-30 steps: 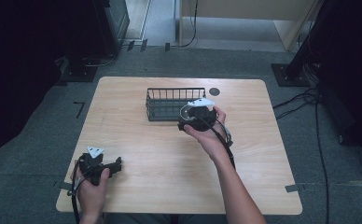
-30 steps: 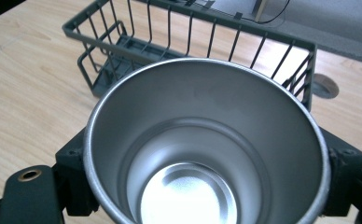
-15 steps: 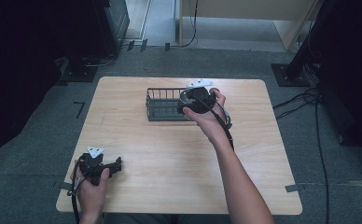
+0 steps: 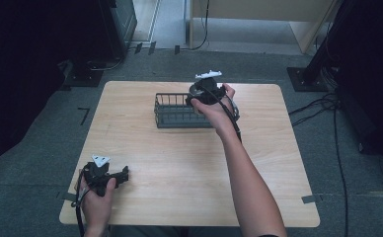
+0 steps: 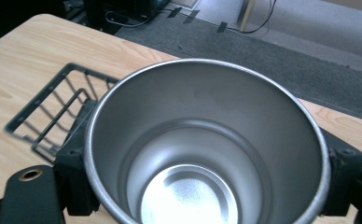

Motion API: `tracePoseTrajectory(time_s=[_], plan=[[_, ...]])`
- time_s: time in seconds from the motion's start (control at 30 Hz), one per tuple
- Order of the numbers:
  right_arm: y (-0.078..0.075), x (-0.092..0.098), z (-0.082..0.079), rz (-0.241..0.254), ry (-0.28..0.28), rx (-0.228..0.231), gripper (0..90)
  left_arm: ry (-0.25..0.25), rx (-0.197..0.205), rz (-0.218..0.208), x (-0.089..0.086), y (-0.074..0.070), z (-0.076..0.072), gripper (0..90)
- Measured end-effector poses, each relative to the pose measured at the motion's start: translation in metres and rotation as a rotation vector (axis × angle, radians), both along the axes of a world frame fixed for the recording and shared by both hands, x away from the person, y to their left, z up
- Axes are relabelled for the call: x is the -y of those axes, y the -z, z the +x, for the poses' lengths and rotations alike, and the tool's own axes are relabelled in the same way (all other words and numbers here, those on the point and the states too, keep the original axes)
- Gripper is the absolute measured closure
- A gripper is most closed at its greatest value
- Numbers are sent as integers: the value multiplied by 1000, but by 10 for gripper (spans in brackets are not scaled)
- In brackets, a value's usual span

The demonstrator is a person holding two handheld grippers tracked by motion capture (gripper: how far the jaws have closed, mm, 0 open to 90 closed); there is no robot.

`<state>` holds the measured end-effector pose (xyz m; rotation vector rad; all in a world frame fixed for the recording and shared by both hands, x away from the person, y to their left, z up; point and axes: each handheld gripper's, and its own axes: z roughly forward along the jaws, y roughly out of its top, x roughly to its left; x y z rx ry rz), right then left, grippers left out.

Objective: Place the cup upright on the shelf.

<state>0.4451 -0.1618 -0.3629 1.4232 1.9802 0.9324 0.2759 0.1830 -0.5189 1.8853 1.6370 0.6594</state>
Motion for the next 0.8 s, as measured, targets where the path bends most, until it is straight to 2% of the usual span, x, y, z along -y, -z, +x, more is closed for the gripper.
tracePoseTrajectory(time_s=[0.17,0.27,0.43,0.8], plan=[[3,0,13,2,13,-2,160,0,-1,0,0,0,0,0],[5,0,20,20,23,-8,160,1,-1,0,0,0,0,0],[11,-1,28,14,30,-7,161,2,-2,2,0,0,0,0],[36,-3,39,-2,62,-4,161,1,-1,1,0,0,0,0]])
